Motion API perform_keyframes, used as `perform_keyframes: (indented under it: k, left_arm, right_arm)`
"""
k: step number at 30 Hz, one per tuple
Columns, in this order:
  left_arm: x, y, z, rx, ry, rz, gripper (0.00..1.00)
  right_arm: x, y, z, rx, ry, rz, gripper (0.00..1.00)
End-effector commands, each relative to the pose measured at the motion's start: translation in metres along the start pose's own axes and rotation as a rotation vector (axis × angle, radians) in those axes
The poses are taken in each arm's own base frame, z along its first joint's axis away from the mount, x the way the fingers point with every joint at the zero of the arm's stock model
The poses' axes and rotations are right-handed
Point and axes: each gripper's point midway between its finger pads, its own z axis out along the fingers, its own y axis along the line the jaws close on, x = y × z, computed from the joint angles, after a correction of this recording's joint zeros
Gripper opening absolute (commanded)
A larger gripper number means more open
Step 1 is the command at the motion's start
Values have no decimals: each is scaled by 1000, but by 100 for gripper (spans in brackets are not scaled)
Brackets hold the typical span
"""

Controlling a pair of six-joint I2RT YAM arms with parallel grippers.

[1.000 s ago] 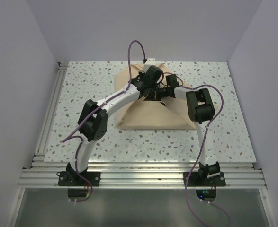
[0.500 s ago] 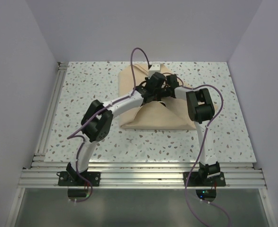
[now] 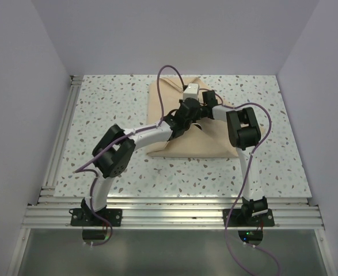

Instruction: Prepare the surgical pack

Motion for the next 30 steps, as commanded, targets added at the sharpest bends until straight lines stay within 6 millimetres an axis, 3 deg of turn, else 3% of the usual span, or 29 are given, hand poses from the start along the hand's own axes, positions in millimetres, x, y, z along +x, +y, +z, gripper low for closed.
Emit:
perform_keyframes:
  k: [1, 7, 8, 9, 14, 25, 30]
  left_arm:
    - [-62, -36, -22, 125, -185, -39, 0]
    - [-58, -45, -28, 173, -199, 21, 0]
    - [-49, -43, -30, 176, -187, 30, 0]
    - [-56, -43, -34, 185, -211, 17, 0]
    - [-45, -42, -40, 220, -203, 30, 1]
    - [-25, -56, -21, 256, -147, 31, 2]
    - [-13, -59, -13, 265, -119, 29, 11]
  right_arm:
    - [26, -64, 14, 105, 30, 106, 0]
    - [26, -63, 15, 101, 33, 110, 0]
    - [26, -64, 14, 103, 30, 114, 0]
    - [25, -64, 14, 102, 31, 115, 0]
    - [25, -64, 15, 104, 30, 115, 0]
    - [25, -63, 15, 98, 32, 117, 0]
    - [24, -63, 15, 96, 29, 117, 0]
